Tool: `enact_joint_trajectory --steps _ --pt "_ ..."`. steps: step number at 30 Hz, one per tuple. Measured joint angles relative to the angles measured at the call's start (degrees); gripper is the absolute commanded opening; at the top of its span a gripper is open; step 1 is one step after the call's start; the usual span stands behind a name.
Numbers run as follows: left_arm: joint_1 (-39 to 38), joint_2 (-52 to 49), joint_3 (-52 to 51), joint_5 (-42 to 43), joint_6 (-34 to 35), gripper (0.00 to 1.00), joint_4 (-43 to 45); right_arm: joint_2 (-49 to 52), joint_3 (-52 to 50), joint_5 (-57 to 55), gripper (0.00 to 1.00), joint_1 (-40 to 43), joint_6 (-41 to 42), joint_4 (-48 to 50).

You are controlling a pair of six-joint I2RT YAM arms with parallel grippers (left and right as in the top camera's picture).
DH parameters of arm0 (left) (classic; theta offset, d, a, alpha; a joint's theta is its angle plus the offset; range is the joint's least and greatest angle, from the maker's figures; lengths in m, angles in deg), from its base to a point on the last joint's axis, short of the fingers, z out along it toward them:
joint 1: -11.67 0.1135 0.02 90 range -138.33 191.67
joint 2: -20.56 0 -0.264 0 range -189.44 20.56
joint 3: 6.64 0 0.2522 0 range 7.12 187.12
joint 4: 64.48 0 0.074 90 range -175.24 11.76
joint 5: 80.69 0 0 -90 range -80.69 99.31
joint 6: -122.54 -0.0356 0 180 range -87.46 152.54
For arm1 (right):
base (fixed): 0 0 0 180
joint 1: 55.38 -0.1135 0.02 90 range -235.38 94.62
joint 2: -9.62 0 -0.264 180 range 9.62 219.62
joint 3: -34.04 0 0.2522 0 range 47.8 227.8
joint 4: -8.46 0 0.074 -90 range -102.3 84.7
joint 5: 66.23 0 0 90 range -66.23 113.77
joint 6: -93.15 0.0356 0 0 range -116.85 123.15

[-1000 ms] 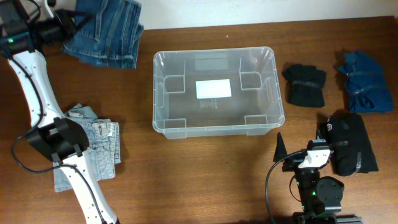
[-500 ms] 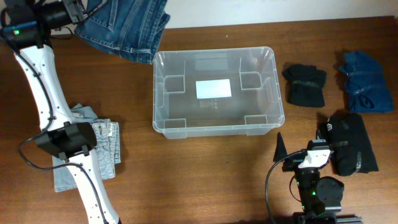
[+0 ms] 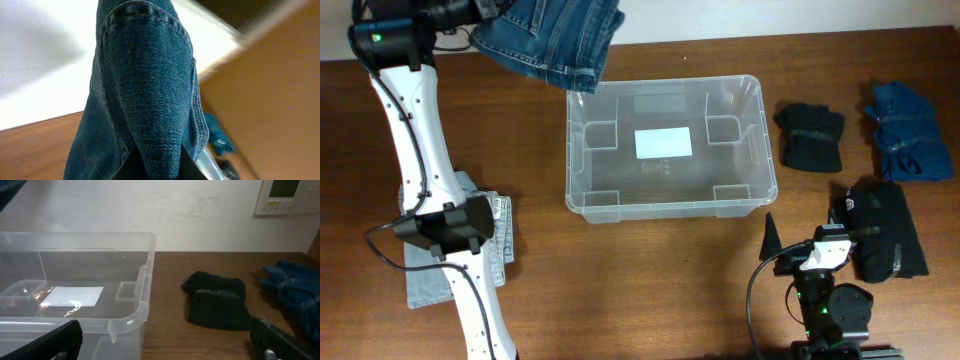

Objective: Pack container
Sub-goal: 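Carry the dark-blue jeans over the clear bin with the left gripper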

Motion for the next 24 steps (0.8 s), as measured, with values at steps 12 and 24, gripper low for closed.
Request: enact_joint_trajectory --steps 12,24 --pt "-7.76 4.74 -0.02 -36.24 -11.26 0.00 -15.37 0.00 0.00 0.00 0.98 0.00 0.02 0.00" --pt "-18.38 11.72 0.00 -37.55 -12.24 0.00 -22.86 0.00 0.00 0.00 0.98 0.00 -0.02 0.00"
